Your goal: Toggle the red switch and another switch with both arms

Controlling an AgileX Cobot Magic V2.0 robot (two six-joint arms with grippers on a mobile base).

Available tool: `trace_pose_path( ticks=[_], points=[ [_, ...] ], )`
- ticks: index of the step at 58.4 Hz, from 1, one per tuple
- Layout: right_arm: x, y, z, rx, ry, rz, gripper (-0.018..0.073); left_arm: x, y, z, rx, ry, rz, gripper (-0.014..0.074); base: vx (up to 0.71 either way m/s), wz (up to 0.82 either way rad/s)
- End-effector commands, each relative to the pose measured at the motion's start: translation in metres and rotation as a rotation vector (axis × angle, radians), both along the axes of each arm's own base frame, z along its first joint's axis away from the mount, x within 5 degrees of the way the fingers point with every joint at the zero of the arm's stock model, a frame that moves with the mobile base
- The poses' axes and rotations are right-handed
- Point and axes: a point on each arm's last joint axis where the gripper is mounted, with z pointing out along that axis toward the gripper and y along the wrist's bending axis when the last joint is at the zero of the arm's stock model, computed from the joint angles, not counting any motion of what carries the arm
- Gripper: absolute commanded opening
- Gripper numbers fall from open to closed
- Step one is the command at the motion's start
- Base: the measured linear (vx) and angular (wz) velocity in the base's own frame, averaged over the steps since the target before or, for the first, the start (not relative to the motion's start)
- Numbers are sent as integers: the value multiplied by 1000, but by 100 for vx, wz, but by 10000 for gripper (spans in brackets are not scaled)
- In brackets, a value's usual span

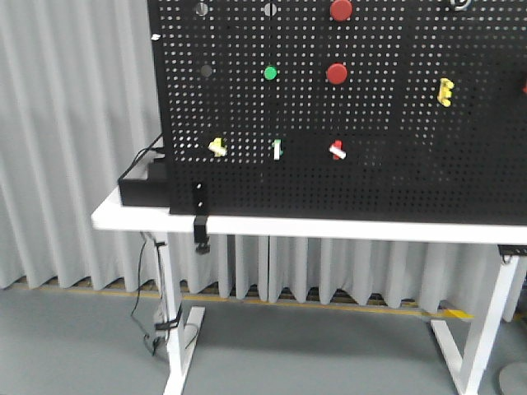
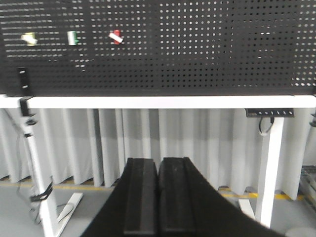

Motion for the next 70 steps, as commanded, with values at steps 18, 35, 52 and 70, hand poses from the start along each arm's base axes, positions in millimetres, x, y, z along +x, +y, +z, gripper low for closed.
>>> trace_pose_path(
  ticks=[18,35,52,70],
  points=[
    [-1,0,6,-18,-86,0,-6,0,0,2,-17,-75,4,3,46,-10],
    [-1,0,6,-18,-86,0,-6,0,0,2,-17,-75,4,3,43,-5],
    [-1,0,6,-18,-86,0,-6,0,0,2,-17,-75,4,3,38,2],
    [-1,0,6,-18,-86,0,-6,0,0,2,-17,-75,4,3,22,-2]
  ],
)
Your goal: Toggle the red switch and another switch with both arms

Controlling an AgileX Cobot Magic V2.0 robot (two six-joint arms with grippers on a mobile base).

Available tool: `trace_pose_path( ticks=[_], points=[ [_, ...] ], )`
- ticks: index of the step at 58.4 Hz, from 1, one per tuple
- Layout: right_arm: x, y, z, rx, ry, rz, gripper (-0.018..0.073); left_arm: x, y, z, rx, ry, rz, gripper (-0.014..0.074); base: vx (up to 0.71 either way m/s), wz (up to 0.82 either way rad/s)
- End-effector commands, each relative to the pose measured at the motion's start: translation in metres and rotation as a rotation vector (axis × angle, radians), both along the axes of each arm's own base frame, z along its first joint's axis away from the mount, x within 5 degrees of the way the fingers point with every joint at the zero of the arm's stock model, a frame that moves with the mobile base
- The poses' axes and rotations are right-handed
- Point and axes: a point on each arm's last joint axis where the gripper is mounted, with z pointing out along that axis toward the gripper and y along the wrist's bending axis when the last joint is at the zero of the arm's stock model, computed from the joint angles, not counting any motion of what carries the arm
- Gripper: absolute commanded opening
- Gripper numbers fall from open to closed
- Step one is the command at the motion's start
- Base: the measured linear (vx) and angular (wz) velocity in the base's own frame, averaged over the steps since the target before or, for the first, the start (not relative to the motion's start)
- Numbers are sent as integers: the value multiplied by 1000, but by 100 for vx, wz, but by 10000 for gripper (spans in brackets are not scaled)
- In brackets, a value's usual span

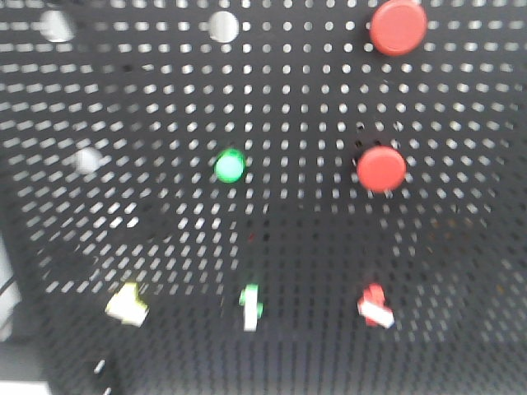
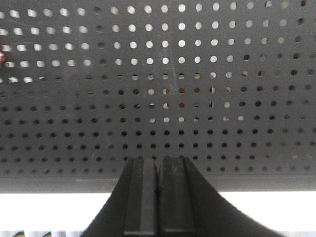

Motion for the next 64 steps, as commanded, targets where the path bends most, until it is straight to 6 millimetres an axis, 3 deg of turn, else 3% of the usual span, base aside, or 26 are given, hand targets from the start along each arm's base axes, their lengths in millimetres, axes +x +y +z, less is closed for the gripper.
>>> trace_pose_path(
  ticks=[1,44,53,59,64],
  points=[
    [-1,0,6,-18,-86,0,-6,0,0,2,-17,-75,4,3,12,-4],
    [-2,1,10,-17,-132,5,-6,0,0,2,-18,-82,4,3,3,-2],
    [-6,2,32,-12,-306,19,-6,-1,1,15,-28,-220,6,3,0,0],
    [-14,1,66,5,-342,12,-6,-7,1,39,-37,-361,7,3,0,0],
    [-18,0,104,8,-295,-1,-6,-12,2,70,15,-415,16,3,0,0]
  ],
)
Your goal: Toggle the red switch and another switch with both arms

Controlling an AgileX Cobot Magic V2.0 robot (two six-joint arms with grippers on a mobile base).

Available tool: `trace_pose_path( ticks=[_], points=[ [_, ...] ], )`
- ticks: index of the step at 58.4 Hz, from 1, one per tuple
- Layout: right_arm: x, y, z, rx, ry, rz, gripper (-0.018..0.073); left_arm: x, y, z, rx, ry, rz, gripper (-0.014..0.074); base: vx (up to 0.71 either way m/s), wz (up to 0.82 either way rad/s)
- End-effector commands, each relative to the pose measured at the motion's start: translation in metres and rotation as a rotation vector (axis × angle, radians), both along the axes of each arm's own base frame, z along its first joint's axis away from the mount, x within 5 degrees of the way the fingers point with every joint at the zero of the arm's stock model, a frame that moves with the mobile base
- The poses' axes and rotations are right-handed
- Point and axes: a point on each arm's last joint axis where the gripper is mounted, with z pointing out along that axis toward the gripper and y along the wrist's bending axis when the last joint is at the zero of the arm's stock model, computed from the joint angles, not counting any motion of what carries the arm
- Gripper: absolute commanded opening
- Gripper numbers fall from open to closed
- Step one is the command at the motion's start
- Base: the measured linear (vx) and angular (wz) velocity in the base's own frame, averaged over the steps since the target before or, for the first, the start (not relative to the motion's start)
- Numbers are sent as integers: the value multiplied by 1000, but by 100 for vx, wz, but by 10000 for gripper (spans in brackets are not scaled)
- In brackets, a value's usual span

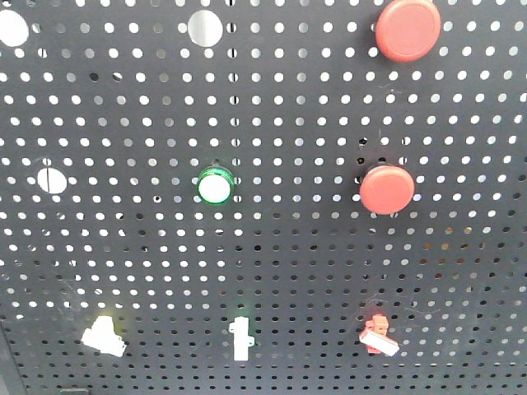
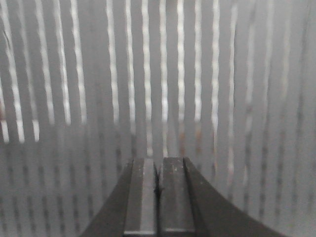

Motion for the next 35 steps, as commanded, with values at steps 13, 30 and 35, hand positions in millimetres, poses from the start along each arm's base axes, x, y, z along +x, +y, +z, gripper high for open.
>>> trace_pose_path(
  ticks=[13,30,35],
  points=[
    [15,-3,143,-50,115,-50,-6,11,-1,114,105,-23,21,3,0,0],
    [57,2,161,106,251,30,-6,39,-3,152,60,-78,15,3,0,0],
    [63,6,158,114,290,69,-6,39,-5,152,-15,-44,-20,3,0,0]
  ],
)
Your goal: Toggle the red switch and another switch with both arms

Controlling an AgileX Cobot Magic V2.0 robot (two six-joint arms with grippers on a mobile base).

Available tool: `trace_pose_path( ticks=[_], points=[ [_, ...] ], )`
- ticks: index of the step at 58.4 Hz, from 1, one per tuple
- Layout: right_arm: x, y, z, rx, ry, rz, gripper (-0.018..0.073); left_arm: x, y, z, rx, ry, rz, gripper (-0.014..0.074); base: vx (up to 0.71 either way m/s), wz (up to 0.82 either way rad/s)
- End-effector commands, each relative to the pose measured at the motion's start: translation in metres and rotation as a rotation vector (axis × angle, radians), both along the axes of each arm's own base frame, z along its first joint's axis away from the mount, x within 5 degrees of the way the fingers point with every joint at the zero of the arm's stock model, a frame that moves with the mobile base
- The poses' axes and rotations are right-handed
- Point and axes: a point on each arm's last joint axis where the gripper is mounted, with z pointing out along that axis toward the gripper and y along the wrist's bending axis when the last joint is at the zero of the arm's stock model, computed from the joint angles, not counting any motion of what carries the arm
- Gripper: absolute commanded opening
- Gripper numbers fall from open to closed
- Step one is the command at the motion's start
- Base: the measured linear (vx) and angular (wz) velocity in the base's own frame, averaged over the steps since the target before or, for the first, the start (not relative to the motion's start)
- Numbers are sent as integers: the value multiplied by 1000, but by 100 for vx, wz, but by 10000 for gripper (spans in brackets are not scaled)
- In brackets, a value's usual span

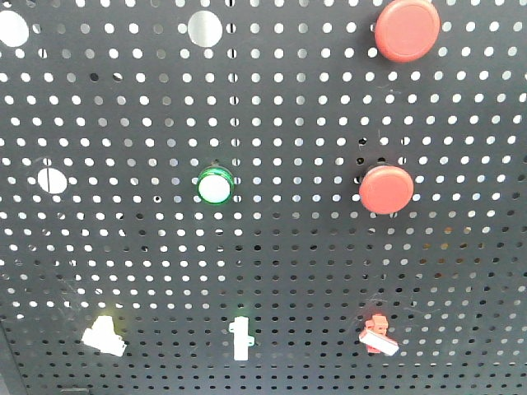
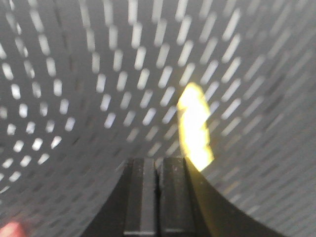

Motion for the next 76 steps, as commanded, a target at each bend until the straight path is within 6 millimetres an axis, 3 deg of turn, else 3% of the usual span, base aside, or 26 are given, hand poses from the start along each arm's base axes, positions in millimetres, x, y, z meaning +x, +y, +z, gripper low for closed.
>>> trace_pose_path(
  ticks=[1,10,21,26,49,62,76],
  points=[
    [5,3,14,26,-68,33,-6,-1,-2,19,-97,-83,-38,3,0,0],
    [16,21,9,-32,-39,223,-6,11,-19,6,-96,57,-179,3,0,0],
    [32,61,2,-81,-54,602,-6,30,-57,-9,-26,171,-403,3,0,0],
    [37,70,1,-51,-66,665,-6,38,-72,-16,23,193,-463,3,0,0],
    [37,71,0,-74,-68,665,-6,69,-80,-28,4,211,-415,3,0,0],
    [38,70,-2,-116,-60,662,-6,77,-82,-19,9,191,-405,3,0,0],
    [38,71,-2,-119,-59,664,-6,94,-78,-40,33,315,-343,3,0,0]
  ],
)
